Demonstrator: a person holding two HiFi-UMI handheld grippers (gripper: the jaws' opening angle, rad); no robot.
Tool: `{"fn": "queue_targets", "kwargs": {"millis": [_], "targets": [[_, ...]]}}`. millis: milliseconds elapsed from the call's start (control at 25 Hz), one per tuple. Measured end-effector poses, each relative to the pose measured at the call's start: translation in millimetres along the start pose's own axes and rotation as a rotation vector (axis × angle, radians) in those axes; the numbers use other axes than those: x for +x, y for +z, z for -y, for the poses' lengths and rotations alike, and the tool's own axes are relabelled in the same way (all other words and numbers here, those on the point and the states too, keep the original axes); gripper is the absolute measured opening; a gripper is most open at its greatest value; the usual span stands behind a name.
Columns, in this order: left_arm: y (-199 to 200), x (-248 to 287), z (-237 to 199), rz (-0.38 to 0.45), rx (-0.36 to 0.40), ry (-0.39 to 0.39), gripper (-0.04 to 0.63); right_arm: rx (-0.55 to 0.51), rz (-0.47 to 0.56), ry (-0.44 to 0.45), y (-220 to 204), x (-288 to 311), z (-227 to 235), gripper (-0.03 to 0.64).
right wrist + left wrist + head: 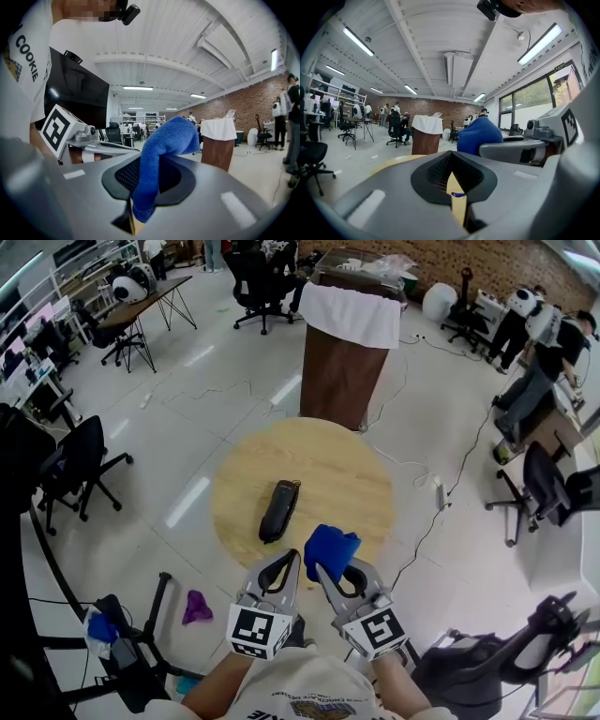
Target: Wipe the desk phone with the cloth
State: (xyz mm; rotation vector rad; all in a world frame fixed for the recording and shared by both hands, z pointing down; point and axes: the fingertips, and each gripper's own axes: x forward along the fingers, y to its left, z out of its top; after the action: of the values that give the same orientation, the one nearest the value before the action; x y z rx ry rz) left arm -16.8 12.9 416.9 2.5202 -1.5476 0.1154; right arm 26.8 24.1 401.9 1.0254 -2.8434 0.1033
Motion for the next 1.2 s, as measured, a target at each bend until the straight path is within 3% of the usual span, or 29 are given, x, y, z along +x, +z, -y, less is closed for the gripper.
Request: {"fn": "queue_targets", "kwargs": {"millis": [480,1200], "targets": [[8.9,-65.2,63.8,0.056,0.054,0.011,0.000,0.004,0.023,-0.008,6.7,-64.6,-45.2,0.064],[13.8,-105.2,95.0,0.100,0.059,0.032,0.000,-0.005,0.035,-0.021,4.6,-106.4,-75.9,0.063]]}}
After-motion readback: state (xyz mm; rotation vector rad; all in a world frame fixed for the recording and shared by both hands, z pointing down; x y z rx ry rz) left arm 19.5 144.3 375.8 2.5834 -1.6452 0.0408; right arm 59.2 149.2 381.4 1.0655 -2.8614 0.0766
